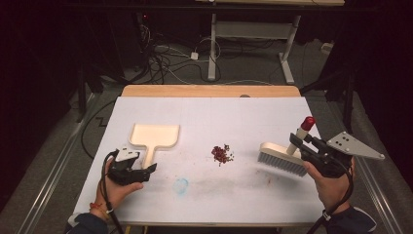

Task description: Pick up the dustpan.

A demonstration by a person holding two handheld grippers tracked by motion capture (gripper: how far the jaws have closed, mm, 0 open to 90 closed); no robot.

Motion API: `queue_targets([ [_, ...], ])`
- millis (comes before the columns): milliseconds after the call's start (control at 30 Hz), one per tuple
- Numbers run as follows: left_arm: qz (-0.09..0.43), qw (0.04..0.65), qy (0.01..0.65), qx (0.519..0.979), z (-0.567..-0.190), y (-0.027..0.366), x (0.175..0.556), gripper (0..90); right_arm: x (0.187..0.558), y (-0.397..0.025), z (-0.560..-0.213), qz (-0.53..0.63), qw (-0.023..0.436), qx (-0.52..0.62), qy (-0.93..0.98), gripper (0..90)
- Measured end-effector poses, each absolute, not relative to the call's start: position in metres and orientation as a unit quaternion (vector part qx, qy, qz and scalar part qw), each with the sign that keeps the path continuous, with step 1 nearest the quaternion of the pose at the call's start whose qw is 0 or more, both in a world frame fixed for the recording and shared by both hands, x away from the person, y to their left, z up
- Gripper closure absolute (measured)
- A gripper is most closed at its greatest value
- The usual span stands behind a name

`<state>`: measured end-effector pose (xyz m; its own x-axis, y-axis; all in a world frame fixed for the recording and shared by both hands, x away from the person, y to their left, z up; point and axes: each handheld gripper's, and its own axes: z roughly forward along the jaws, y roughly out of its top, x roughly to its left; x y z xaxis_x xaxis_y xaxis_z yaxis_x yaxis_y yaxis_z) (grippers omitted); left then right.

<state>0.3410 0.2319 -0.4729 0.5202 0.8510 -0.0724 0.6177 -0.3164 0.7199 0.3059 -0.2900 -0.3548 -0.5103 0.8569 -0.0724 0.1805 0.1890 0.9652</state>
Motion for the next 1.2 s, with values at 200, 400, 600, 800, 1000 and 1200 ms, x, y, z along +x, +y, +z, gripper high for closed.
queue_targets([
  [200,0.162,0.321,0.504,0.785,-0.482,0.220,0.367,32.4,0.304,-0.288,-0.354,0.516,0.333,0.369,0.698,69.3],
  [400,0.149,0.320,0.531,0.770,-0.492,0.230,0.375,54.5,0.303,-0.287,-0.353,0.519,0.332,0.366,0.698,69.3],
  [600,0.158,0.306,0.522,0.780,-0.491,0.231,0.378,62.4,0.303,-0.285,-0.353,0.520,0.330,0.364,0.698,69.3],
  [800,0.158,0.290,0.508,0.796,-0.487,0.230,0.381,63.4,0.306,-0.279,-0.353,0.523,0.326,0.357,0.702,69.3],
  [1000,0.163,0.283,0.495,0.805,-0.479,0.235,0.380,63.7,0.309,-0.278,-0.354,0.521,0.324,0.360,0.703,69.3],
  [1200,0.175,0.290,0.479,0.810,-0.466,0.236,0.374,63.7,0.309,-0.276,-0.354,0.518,0.327,0.357,0.705,69.3],
])
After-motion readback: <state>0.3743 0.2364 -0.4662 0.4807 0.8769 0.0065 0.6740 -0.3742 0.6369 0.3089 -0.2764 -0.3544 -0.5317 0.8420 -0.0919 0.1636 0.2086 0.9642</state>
